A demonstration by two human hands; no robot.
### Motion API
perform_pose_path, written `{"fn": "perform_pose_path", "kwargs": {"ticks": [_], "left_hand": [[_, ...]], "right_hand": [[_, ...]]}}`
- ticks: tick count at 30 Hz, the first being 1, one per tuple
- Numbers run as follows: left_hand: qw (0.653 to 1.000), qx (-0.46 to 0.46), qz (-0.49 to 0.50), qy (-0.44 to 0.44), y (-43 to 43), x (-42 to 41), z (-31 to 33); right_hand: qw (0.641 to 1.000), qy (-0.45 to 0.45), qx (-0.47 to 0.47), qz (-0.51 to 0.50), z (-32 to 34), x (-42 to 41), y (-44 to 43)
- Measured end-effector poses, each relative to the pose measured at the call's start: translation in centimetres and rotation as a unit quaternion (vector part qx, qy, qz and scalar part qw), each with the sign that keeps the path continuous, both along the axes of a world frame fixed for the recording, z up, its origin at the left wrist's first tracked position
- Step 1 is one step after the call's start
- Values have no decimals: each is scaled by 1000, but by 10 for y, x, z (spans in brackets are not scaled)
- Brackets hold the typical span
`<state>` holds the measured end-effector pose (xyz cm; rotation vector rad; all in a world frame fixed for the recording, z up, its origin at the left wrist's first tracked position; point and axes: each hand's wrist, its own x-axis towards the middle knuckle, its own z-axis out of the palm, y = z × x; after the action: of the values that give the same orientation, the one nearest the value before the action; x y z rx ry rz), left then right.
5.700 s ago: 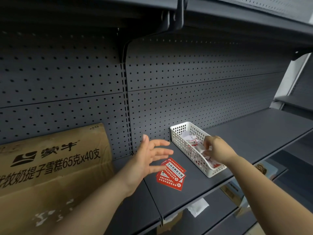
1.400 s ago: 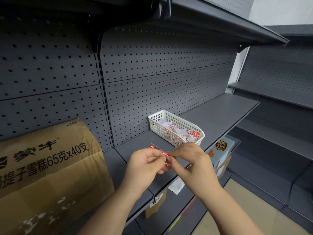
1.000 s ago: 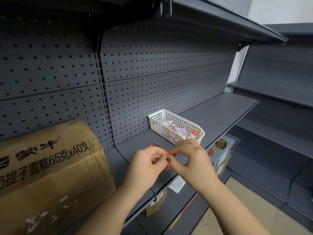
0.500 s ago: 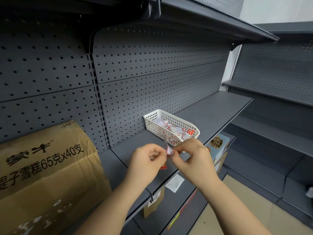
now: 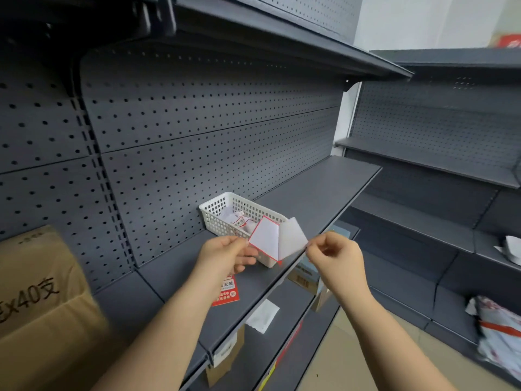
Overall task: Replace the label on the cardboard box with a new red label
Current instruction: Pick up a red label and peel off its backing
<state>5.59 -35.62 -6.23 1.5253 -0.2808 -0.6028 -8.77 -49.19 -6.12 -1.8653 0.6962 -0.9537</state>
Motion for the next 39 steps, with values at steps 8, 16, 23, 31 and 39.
{"fn": "perform_pose_path", "kwargs": {"ticks": [8, 16, 23, 31, 39], "left_hand": [[998, 43, 44, 24, -48, 45, 4], [991, 99, 86, -20, -76, 86, -16], [931, 245, 93, -253, -61, 76, -15], [995, 33, 27, -90, -39, 5, 22], [993, -44, 111, -6, 20, 3, 22]], "right_hand": [[990, -70, 101, -70, -1, -16, -64], [991, -68, 102, -51, -1, -4, -80], [996, -46, 81, 9, -4, 24, -67], [984, -24, -145, 102, -4, 70, -17], [949, -51, -214, 226, -14, 101, 24]]}}
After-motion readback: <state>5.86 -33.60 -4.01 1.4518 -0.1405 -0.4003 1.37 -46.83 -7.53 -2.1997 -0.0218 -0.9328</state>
